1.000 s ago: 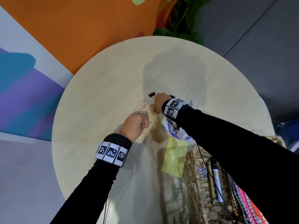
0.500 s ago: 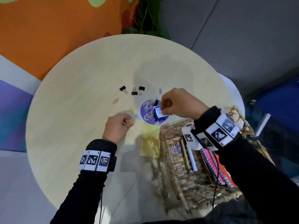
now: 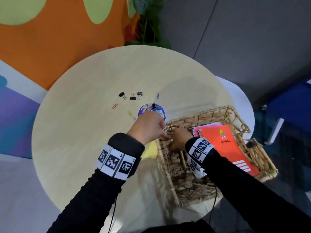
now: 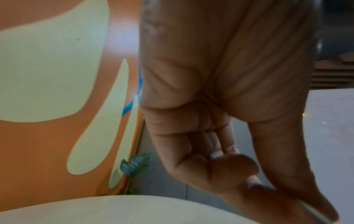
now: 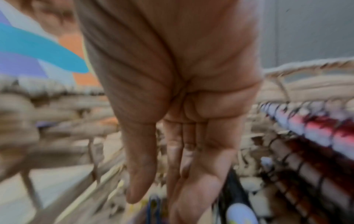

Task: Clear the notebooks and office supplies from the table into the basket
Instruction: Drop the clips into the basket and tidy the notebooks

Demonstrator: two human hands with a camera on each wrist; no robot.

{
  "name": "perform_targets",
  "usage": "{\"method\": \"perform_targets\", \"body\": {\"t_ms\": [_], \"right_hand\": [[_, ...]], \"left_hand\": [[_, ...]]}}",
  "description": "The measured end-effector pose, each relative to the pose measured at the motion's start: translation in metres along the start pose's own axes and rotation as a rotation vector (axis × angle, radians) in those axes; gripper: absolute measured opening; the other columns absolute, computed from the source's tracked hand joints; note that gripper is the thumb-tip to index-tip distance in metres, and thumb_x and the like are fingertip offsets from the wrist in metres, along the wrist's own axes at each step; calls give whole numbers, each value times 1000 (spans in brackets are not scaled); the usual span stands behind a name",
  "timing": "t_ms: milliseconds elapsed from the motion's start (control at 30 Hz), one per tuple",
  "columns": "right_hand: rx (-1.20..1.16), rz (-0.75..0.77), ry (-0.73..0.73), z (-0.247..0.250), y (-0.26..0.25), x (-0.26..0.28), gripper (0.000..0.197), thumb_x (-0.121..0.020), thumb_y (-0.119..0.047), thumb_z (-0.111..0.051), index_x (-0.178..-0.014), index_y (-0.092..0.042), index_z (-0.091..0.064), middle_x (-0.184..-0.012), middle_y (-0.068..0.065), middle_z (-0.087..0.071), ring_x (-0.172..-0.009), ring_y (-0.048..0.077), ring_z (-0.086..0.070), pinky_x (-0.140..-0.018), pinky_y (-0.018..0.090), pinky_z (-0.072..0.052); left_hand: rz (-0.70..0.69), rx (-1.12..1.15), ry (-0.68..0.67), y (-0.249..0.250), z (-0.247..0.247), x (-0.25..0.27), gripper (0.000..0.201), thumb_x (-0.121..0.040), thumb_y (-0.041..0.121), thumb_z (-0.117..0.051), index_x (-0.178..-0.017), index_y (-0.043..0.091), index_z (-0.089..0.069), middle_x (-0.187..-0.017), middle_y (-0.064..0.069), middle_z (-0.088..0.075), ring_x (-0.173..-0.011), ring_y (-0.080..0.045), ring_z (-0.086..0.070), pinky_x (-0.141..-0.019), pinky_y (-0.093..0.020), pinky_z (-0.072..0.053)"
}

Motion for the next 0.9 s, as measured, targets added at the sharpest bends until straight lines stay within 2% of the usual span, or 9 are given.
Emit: {"method": "perform_targets", "body": {"t_ms": [167, 333, 433, 533, 600, 700, 767, 833, 900], "right_hand": [[-303, -68, 207, 27, 49, 33, 23, -79, -23, -71, -86, -1, -74, -81, 14, -66, -88, 30, -68, -66, 26, -42], [-541, -98, 373, 39, 82, 79, 19, -83, -24, -69, -80, -5, -70, -76, 10, -72, -76, 28, -69, -78, 44, -58], [-597, -76, 383, 36, 85, 91, 17, -84, -22, -67, -80, -6, -71, -73, 11, -73, -73, 26, -70, -77, 44, -58], [-593, -77, 398, 29, 85, 89, 16, -84, -21, -67, -82, -6, -73, -76, 12, -73, -74, 26, -69, -78, 44, -58], [-580, -77, 383, 25, 84, 86, 16, -85, -22, -67, -85, -7, -73, -79, 12, -74, -75, 26, -69, -78, 44, -58], [-560, -93, 368, 24, 83, 83, 16, -85, -24, -67, -86, -9, -73, -80, 10, -73, -75, 25, -69, -78, 43, -58], [-551, -97, 371, 25, 81, 81, 17, -85, -22, -66, -84, -7, -73, -77, 11, -73, -73, 26, -68, -77, 42, -58], [-519, -90, 381, 29, 80, 81, 18, -85, -21, -65, -81, -6, -73, -71, 9, -71, -70, 26, -67, -75, 40, -58], [-497, -76, 399, 40, 76, 81, 18, -86, -19, -63, -78, -6, -73, -67, 7, -69, -68, 25, -65, -71, 37, -55]], "left_hand": [[-63, -243, -170, 33, -43, -22, 10, -77, 9, -71, -85, 3, -67, -87, -13, -66, -87, -33, -67, -74, -41, -56], [-101, -453, -379, 62, -60, -46, 20, -87, 2, -58, -103, -5, -65, -85, -15, -58, -89, -30, -65, -69, -33, -49], [-36, -567, -535, 69, -84, -63, 9, -90, 7, -55, -93, 1, -60, -72, -5, -53, -66, -23, -56, -69, -32, -52], [102, -677, -632, 51, -120, -97, 16, -79, 19, -69, -79, 6, -60, -110, -19, -68, -94, -36, -66, -85, -50, -56], [136, -642, -606, 53, -121, -95, 29, -80, 22, -69, -107, 13, -64, -132, -16, -57, -114, -38, -59, -92, -52, -52], [203, -752, -680, 66, -103, -66, 78, -69, 21, -79, -138, 17, -42, -141, -12, -36, -128, -45, -41, -95, -65, -40], [244, -688, -655, 64, -103, -70, 70, -71, 20, -78, -133, 16, -46, -139, -11, -40, -125, -44, -44, -95, -59, -41], [137, -459, -573, 64, -93, -69, 44, -84, 19, -64, -126, 8, -55, -130, -13, -54, -117, -36, -54, -89, -39, -45], [62, -310, -480, 66, -73, -68, 20, -91, 16, -56, -103, 2, -64, -93, -9, -61, -84, -25, -60, -72, -26, -47]]}}
Point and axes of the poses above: each hand's wrist, its own x-axis away from the middle knuckle, its own z-axis out of the back of the hand, y = z × x, the point moved 1 cm from there along -x, towards the middle knuckle
